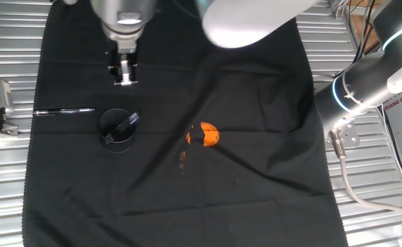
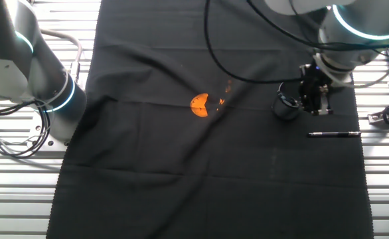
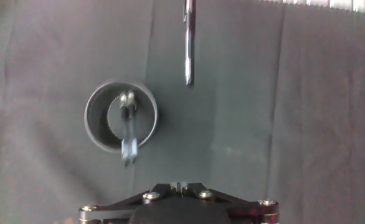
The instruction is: Put the pen into the pen holder
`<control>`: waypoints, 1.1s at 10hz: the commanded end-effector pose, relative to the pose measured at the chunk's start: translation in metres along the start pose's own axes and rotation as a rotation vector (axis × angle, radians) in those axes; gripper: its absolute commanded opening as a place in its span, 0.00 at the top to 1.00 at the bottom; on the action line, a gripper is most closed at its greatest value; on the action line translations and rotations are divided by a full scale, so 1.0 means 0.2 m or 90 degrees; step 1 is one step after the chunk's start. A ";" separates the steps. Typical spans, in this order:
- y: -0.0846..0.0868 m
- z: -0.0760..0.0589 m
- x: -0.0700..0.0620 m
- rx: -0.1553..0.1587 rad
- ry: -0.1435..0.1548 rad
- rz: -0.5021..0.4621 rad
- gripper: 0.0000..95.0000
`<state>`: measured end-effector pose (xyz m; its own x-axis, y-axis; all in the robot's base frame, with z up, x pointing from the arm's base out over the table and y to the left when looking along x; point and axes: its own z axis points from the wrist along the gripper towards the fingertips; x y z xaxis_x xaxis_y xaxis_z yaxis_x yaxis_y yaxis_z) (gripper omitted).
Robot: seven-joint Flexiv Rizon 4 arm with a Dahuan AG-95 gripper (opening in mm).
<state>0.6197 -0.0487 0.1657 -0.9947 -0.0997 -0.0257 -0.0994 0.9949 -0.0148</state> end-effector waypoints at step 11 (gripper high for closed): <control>-0.07 0.20 -0.22 0.002 0.004 -0.003 1.00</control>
<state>0.6672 -0.0581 0.1244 -0.9946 -0.1021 -0.0181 -0.1017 0.9946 -0.0196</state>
